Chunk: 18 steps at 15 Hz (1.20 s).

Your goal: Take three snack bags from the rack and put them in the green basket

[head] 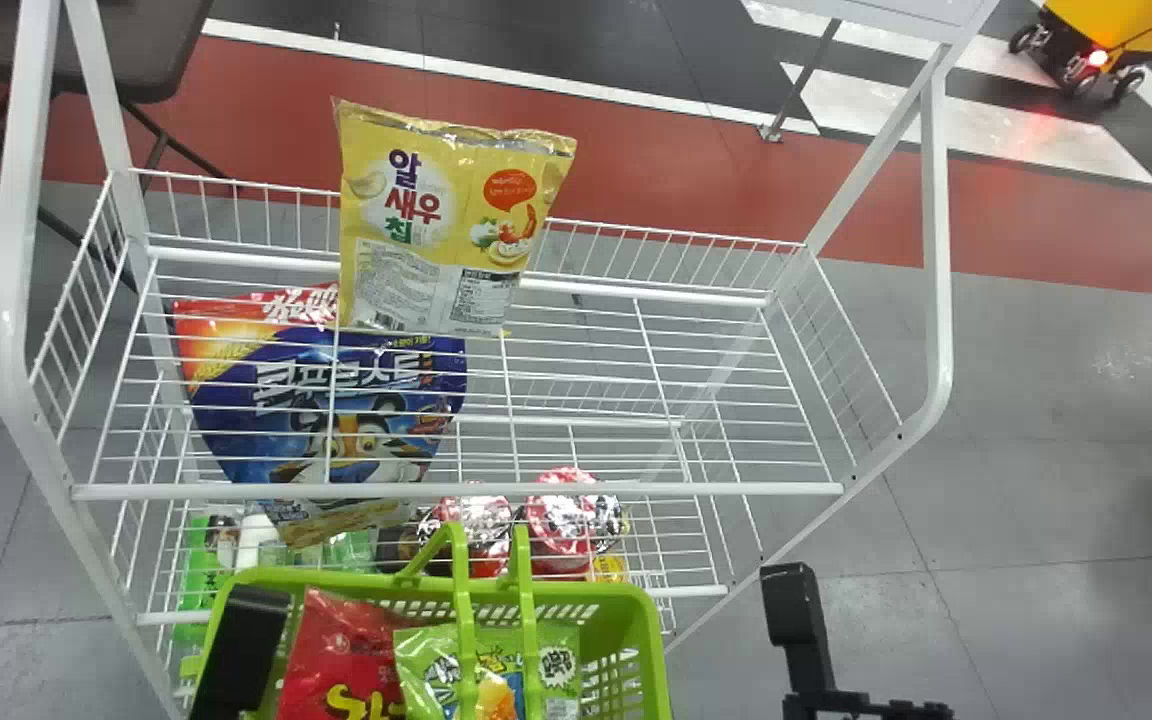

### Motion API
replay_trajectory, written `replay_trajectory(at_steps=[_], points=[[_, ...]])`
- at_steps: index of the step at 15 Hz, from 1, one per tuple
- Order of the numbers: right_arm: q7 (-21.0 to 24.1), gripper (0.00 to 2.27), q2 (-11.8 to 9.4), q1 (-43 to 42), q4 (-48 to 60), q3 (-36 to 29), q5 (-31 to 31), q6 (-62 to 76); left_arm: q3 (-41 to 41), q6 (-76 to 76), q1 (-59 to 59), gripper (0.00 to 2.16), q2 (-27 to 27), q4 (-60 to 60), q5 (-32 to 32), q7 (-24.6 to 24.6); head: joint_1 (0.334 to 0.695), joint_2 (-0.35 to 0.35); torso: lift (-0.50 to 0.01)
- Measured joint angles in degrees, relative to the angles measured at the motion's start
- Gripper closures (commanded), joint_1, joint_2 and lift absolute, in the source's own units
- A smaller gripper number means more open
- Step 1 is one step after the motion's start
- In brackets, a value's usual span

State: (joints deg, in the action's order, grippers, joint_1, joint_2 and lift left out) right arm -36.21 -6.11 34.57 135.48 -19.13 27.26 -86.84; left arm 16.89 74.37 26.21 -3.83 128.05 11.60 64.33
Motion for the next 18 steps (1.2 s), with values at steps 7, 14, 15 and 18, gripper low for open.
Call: replay_trajectory(at_steps=[7,14,15,18], points=[[0.27,0.07,2.16,2.91,4.98,-2.65,-3.87,31.53,-0.54,0.57,-1.10,1.93,-0.04,-0.01,0.50,-0.08,0.695,-0.350,-0.015],[14.97,0.09,3.81,12.03,2.30,12.39,-14.96,79.24,-0.46,0.64,-0.76,1.93,-0.34,-0.35,0.67,-0.08,0.695,-0.350,-0.015],[16.25,0.09,4.28,12.53,1.57,14.05,-15.55,80.46,-0.45,0.62,-0.67,1.93,-0.42,-0.39,0.73,-0.08,0.695,-0.350,-0.015],[17.63,0.09,5.97,13.17,-0.45,17.44,-18.09,81.50,-0.52,0.54,-0.04,1.93,-0.66,-0.32,0.79,0.00,0.695,-0.350,-0.015]])
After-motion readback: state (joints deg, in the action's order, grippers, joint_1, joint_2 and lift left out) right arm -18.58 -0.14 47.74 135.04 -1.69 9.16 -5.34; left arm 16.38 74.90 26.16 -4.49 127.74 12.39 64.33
